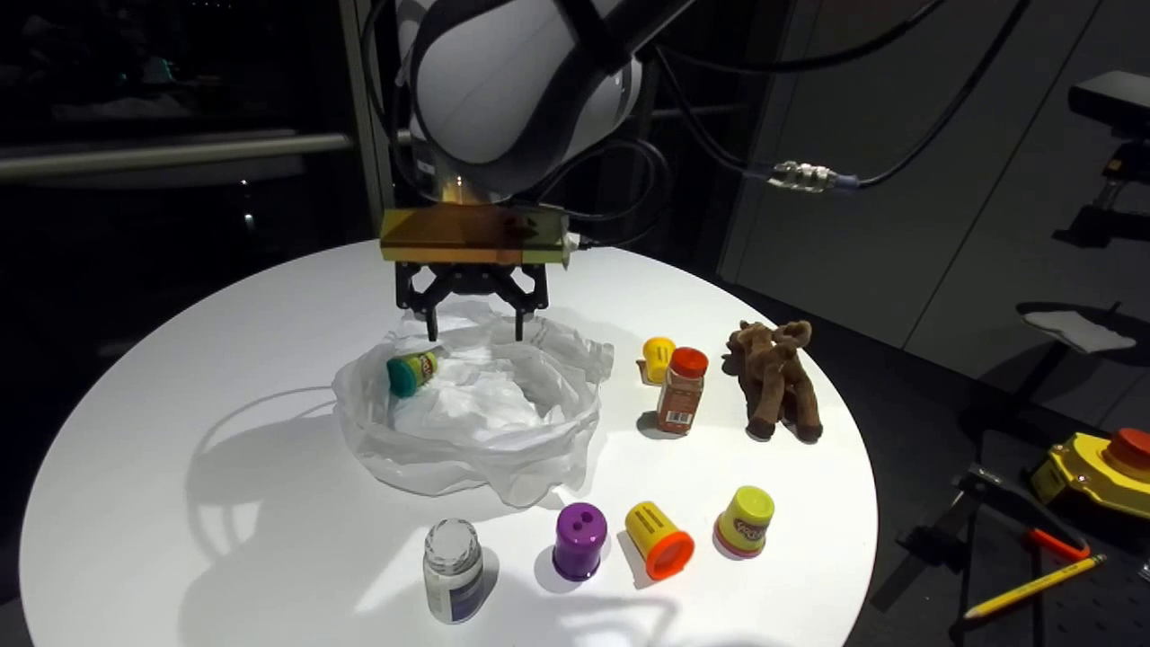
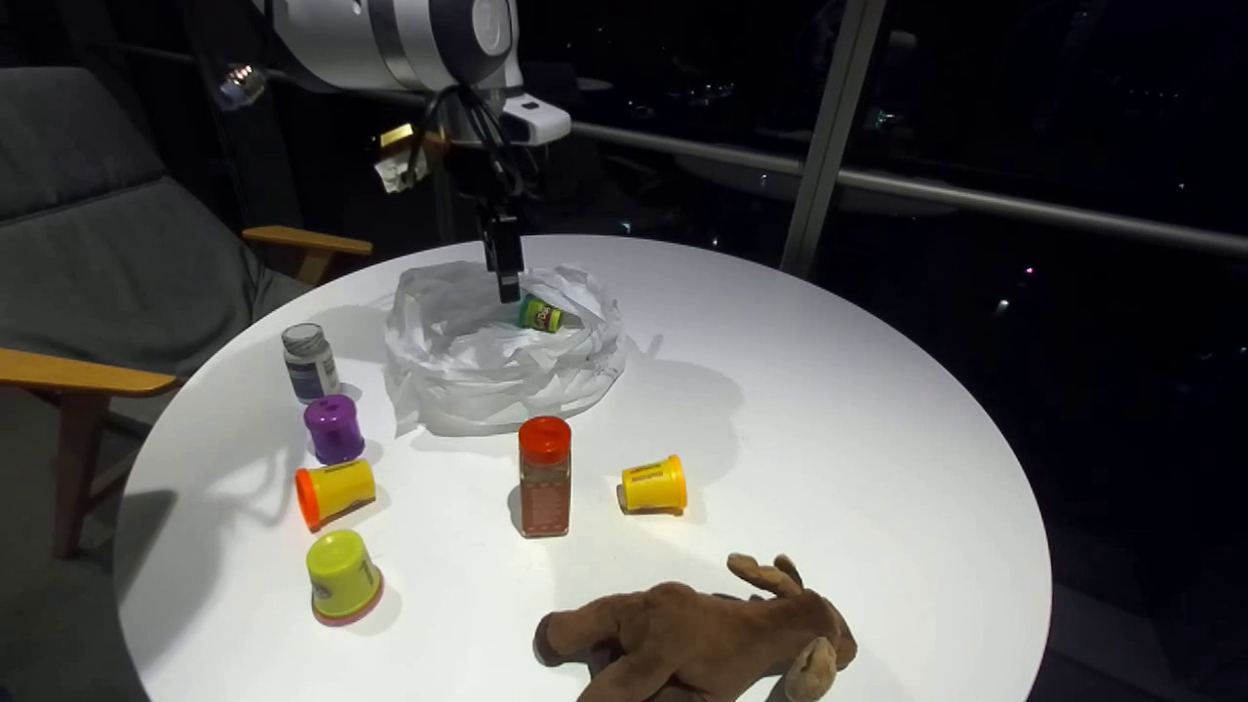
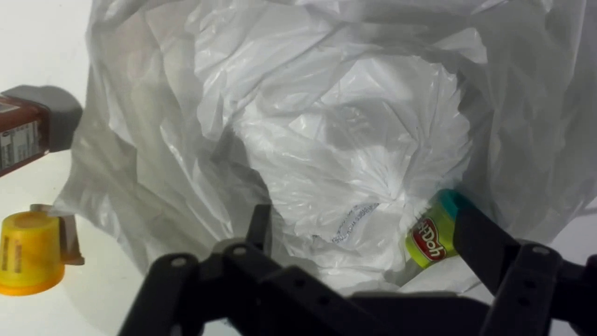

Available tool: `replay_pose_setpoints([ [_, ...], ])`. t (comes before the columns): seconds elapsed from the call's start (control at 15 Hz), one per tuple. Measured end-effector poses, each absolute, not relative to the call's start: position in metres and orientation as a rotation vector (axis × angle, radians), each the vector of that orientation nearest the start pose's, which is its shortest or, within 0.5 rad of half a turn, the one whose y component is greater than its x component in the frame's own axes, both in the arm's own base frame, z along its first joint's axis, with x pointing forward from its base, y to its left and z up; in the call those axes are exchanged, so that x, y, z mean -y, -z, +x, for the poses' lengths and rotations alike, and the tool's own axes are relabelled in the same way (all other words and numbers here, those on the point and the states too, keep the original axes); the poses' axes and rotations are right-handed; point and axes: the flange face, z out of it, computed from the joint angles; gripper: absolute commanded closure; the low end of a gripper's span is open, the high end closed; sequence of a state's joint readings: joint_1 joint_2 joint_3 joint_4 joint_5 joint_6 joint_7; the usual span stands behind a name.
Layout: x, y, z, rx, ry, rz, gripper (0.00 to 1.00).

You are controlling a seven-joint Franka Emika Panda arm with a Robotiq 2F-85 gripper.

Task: Remove the deer toy and containers from the white plastic bag and place them on the table

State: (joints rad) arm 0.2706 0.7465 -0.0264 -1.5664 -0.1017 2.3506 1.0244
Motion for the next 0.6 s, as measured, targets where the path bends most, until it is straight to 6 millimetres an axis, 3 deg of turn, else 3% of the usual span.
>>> replay_pose_setpoints([
  [0.27, -0.164, -0.169, 0.700, -1.129, 0.073, -2.966, 0.00],
  [0.6, -0.161, -0.147, 0.721, -1.158, 0.069, -2.938, 0.00],
])
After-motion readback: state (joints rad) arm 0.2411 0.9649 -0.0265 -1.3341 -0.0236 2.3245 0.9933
